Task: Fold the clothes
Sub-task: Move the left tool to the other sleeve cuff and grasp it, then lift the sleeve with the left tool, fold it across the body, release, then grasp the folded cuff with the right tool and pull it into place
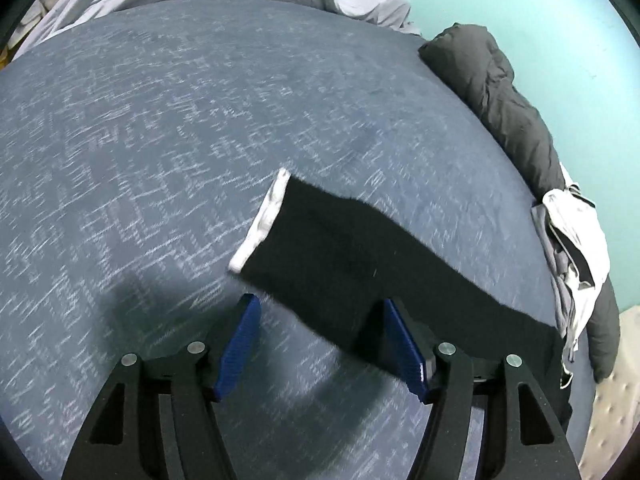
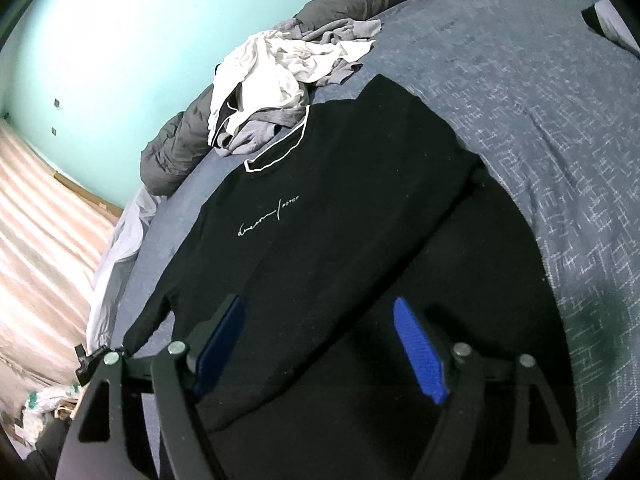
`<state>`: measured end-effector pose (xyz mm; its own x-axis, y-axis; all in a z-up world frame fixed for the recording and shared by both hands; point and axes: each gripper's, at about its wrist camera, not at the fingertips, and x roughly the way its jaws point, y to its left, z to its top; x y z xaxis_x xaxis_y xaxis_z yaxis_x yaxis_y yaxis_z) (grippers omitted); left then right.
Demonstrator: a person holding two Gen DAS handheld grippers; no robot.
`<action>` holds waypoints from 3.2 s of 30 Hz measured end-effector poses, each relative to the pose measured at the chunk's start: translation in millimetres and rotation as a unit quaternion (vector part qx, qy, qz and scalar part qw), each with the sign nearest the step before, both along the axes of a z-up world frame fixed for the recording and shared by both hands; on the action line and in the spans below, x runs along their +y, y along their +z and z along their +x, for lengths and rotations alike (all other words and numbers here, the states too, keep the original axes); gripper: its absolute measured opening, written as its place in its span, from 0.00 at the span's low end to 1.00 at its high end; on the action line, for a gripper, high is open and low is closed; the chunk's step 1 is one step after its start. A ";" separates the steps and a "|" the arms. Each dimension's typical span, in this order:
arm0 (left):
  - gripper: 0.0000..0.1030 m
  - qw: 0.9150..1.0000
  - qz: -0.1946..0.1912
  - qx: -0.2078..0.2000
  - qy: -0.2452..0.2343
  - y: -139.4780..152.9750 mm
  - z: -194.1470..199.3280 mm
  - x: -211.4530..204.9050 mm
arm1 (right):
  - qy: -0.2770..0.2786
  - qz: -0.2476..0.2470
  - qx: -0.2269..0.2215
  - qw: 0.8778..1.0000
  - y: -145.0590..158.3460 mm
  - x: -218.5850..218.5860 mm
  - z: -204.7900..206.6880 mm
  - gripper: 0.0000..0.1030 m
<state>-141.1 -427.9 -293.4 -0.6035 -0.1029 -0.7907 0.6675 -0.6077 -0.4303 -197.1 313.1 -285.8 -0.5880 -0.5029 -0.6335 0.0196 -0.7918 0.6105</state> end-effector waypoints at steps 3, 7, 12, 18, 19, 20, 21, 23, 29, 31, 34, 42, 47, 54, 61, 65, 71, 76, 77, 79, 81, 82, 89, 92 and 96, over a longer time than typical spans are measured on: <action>0.61 1.000 -0.007 0.002 -0.006 1.9 -8.9 -2.9 | -0.005 0.012 0.004 1.000 2.6 -0.1 0.9 0.78; 0.25 0.999 -0.022 -0.011 -0.025 9.7 -18.5 -0.3 | -0.016 0.022 0.011 1.000 4.9 3.0 0.9 0.81; 0.12 0.998 -0.040 0.003 -0.040 32.2 -26.3 7.8 | -0.020 0.025 0.012 0.999 4.9 5.8 0.3 0.82; 0.11 0.993 -0.064 0.045 -0.088 80.9 -41.1 41.5 | -0.021 0.020 0.013 0.999 4.4 8.7 -0.1 0.82; 0.11 0.992 -0.065 0.054 -0.097 90.4 -44.6 49.5 | -0.022 0.020 0.012 0.999 4.3 9.4 -0.3 0.82; 0.11 0.990 -0.066 0.062 -0.107 99.6 -48.2 58.3 | -0.023 0.019 0.012 0.999 4.5 10.3 -0.4 0.82; 0.11 0.988 -0.067 0.072 -0.120 110.1 -52.9 69.7 | -0.024 0.019 0.012 0.999 4.7 11.3 -0.6 0.82; 0.11 0.983 -0.070 0.087 -0.144 128.1 -58.7 93.1 | -0.026 0.016 0.012 0.999 4.7 13.9 -0.4 0.82; 0.11 0.964 -0.072 0.132 -0.220 177.3 -79.1 174.4 | -0.036 0.001 0.020 0.999 9.1 24.4 3.6 0.82; 0.11 0.954 -0.074 0.145 -0.251 193.4 -88.8 208.8 | -0.038 -0.002 0.021 0.999 10.6 27.7 4.9 0.82; 0.11 0.938 -0.075 0.161 -0.297 212.3 -99.3 257.7 | -0.044 -0.006 0.020 0.999 11.7 33.3 6.7 0.82; 0.11 0.878 -0.064 0.170 -0.443 223.4 -100.7 419.9 | -0.063 -0.006 0.023 0.998 20.1 52.6 27.6 0.82; 0.11 0.837 -0.077 0.122 -0.527 173.9 -83.5 515.0 | -0.069 -0.005 0.018 0.997 20.4 64.1 48.3 0.82; 0.17 0.805 -0.083 0.015 -0.587 70.2 -62.2 582.1 | -0.080 -0.008 0.004 0.997 13.0 78.4 68.2 0.82; 0.42 0.839 -0.062 0.022 -0.540 53.8 -43.0 526.4 | -0.074 -0.012 -0.009 0.997 4.1 80.2 65.5 0.82; 0.42 0.870 -0.057 0.009 -0.490 42.8 -40.1 477.1 | -0.064 -0.017 -0.013 0.998 -0.2 74.4 59.8 0.82; 0.42 0.894 -0.079 -0.006 -0.441 26.7 -31.0 433.0 | -0.034 -0.032 -0.033 0.998 -10.5 56.6 44.4 0.82; 0.42 0.893 -0.087 -0.019 -0.441 12.3 -25.3 426.6 | -0.008 -0.008 -0.048 0.999 -19.8 34.5 28.8 0.82; 0.42 0.892 -0.088 -0.021 -0.443 10.2 -24.6 426.1 | -0.006 -0.004 -0.053 0.999 -22.9 31.3 26.1 0.82; 0.42 0.892 -0.088 -0.024 -0.442 6.5 -23.0 424.5 | -0.004 0.003 -0.058 0.998 -27.2 26.6 22.2 0.82; 0.42 0.894 -0.084 -0.027 -0.439 2.6 -22.8 421.2 | -0.004 0.011 -0.058 0.998 -29.7 23.3 20.2 0.82; 0.42 0.895 -0.082 -0.028 -0.437 0.6 -23.0 419.7 | -0.003 0.016 -0.055 0.998 -29.1 22.0 20.0 0.81; 0.42 0.900 -0.061 -0.034 -0.431 -9.6 -22.7 410.8 | 0.041 0.049 -0.043 0.997 -26.4 5.2 23.1 0.27; 0.42 0.900 -0.058 -0.034 -0.430 -9.9 -22.8 409.7 | 0.046 0.055 -0.034 0.997 -24.1 1.1 26.6 0.07; 0.42 0.901 -0.050 -0.035 -0.429 -11.7 -23.1 407.9 | 0.042 0.033 -0.022 0.998 -9.5 6.4 34.5 0.02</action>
